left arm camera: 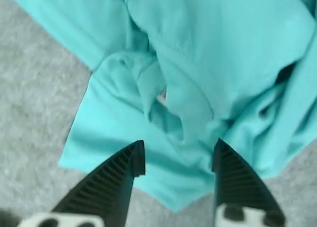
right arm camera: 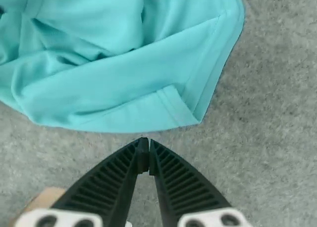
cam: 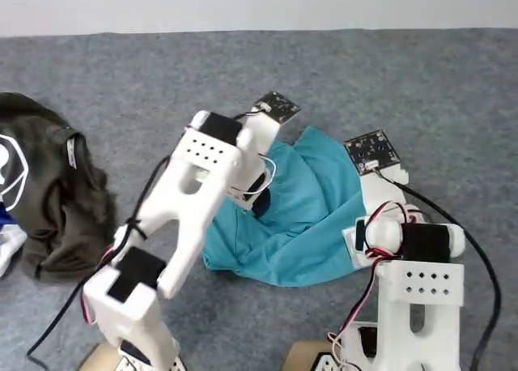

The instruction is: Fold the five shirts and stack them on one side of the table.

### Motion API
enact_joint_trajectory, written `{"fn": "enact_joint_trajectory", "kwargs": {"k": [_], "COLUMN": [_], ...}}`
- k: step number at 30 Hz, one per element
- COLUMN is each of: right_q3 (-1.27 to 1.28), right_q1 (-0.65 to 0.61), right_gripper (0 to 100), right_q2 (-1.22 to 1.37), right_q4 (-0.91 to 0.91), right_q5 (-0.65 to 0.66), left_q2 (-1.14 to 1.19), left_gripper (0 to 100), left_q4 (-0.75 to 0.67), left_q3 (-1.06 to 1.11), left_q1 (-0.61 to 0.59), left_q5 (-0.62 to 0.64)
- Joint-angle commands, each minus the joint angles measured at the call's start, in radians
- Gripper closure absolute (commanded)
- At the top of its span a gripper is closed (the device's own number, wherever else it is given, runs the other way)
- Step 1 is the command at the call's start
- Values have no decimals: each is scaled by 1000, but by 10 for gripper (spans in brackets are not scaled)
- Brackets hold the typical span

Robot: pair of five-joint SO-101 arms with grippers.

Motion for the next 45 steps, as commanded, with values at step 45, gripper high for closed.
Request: {"fn": "enact_joint_trajectory", "kwargs": {"k": [45], "right_q3": [-51], "right_q1": [173], "right_gripper": [990], "right_q2": [12], "right_q4": [-59], "right_q5": [15], "left_q2": [-416], "left_gripper": [978], "left_q4": [207], "left_q3": [-22], "left_q1": [-755], "left_q5": [-244]}}
